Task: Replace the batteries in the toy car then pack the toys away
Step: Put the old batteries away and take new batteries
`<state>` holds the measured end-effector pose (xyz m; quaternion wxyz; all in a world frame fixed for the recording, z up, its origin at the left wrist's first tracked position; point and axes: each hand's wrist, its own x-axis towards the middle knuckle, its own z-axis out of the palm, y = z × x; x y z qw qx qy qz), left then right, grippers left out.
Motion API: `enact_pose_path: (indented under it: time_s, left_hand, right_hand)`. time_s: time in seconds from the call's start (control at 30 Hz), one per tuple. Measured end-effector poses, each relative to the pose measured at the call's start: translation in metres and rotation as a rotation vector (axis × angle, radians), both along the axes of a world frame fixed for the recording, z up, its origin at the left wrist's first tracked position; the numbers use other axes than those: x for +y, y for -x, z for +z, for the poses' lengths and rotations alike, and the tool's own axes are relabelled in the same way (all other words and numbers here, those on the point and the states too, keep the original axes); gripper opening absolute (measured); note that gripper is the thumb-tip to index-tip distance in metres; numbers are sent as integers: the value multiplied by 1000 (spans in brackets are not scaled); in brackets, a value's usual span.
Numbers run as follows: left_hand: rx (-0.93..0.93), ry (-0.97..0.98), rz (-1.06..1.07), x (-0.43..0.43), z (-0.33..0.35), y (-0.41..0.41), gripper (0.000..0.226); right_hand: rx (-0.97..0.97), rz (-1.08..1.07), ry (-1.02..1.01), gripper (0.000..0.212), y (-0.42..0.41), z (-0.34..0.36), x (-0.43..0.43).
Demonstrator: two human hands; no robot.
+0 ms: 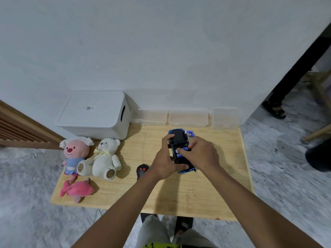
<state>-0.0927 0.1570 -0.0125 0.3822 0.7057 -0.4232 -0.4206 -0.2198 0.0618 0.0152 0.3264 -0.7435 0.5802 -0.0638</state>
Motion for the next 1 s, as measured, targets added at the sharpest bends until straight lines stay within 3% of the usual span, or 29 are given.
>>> enact_pose_path:
  time_s: [0.57,0.83,1.0]
  left_hand:
    - [10,-16,-52,9,-8,3,113]
    - [28,-44,-46,13,-10,0,113]
    - [43,-54,-31,18,-9,-1,110]
  right_hand:
    - [100,115,9,31,-6,14,13]
    - [33,493,89,23,9,-2,6]
    - [-182,264,73,15,14,5,2]
